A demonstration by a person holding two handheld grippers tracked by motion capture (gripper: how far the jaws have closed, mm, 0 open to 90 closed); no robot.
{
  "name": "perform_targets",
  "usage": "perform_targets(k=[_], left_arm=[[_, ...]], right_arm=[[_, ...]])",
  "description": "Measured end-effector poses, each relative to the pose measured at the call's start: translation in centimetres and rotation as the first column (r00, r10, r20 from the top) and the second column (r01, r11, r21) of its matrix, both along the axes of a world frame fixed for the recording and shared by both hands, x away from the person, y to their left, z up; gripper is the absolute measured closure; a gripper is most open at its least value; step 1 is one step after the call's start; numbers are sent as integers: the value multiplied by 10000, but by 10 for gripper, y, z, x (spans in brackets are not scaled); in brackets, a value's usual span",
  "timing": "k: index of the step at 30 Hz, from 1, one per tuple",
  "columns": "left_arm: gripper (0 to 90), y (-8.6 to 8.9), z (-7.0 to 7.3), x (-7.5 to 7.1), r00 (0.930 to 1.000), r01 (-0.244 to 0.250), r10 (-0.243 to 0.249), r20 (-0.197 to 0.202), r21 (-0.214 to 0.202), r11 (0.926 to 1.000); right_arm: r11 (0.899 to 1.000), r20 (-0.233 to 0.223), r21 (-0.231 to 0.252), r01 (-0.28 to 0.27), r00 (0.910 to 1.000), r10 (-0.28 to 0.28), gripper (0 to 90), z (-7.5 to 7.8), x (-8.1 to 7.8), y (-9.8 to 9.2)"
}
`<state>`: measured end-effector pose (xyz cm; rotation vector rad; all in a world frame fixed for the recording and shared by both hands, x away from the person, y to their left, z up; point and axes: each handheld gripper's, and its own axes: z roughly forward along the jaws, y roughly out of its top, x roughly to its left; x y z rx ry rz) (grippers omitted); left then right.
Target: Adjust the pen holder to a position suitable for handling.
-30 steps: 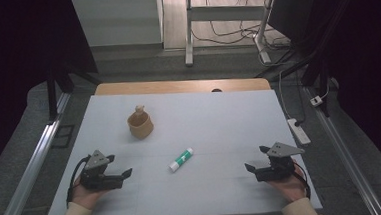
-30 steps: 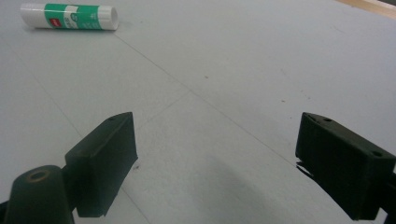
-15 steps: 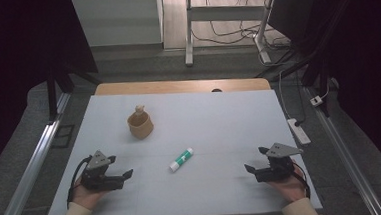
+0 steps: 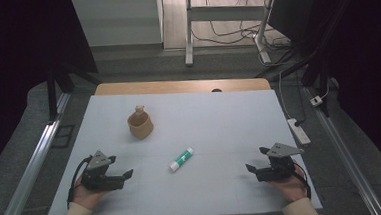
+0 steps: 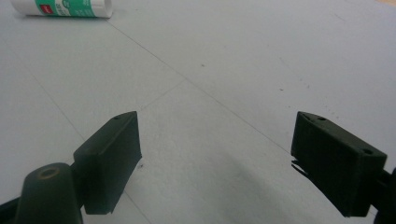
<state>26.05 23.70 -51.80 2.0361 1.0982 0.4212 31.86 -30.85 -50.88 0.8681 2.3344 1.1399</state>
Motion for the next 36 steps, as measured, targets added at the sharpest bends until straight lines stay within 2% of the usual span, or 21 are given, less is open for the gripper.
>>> perform_targets(k=[8,13,20,25,31,36], left_arm=[[158,-4,2,4,9998,92,-89,-174,176,9998],[164,-6,12,13,9998,75,-68,-208,327,9994],[177,-2,22,27,9992,-174,174,-366,2,9998],[183,1,30,34,9994,-201,196,-301,-170,9997],[187,2,35,39,9995,-189,184,-252,-186,9996],[189,4,37,48,9988,-399,390,-309,-292,9988]], right_arm=[[9999,-54,106,50,10000,-50,159,-1,3,-2],[9998,-49,203,24,10000,-23,159,0,3,-2],[9999,-61,159,39,10000,-38,159,-1,3,-3],[9999,-46,128,46,10000,-45,159,0,3,-2],[9999,-116,117,96,9999,-95,159,-1,3,-2],[9998,-99,148,135,9999,-134,165,-2,3,-2]])
